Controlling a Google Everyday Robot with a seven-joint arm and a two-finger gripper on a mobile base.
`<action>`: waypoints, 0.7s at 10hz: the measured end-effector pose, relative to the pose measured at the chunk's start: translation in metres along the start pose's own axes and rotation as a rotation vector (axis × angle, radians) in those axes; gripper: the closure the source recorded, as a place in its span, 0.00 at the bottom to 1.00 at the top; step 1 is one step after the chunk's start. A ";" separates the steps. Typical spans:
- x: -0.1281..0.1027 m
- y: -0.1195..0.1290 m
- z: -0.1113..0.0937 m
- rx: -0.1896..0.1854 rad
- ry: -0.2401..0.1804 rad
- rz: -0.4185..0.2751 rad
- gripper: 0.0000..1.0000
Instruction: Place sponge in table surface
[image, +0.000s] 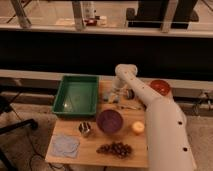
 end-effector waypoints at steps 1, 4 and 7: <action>0.001 0.000 -0.002 0.004 -0.002 0.002 0.69; 0.001 0.001 -0.007 0.014 -0.011 0.000 0.94; -0.004 0.000 -0.010 0.024 -0.020 -0.006 0.93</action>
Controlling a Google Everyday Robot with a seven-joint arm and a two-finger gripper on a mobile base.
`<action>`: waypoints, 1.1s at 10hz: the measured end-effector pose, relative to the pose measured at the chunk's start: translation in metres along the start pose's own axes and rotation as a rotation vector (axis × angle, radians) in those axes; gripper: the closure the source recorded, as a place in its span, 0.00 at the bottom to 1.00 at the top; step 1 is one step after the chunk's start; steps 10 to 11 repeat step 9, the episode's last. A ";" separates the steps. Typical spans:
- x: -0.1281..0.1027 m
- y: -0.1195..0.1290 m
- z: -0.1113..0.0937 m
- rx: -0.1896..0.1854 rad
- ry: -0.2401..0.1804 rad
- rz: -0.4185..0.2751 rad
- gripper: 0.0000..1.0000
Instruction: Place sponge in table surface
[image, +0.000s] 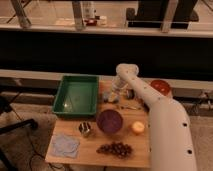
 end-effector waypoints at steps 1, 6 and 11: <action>0.001 -0.001 -0.003 0.006 -0.002 -0.001 0.88; -0.003 -0.003 -0.010 0.028 -0.014 -0.016 0.78; -0.006 -0.004 -0.011 0.035 -0.012 -0.037 0.83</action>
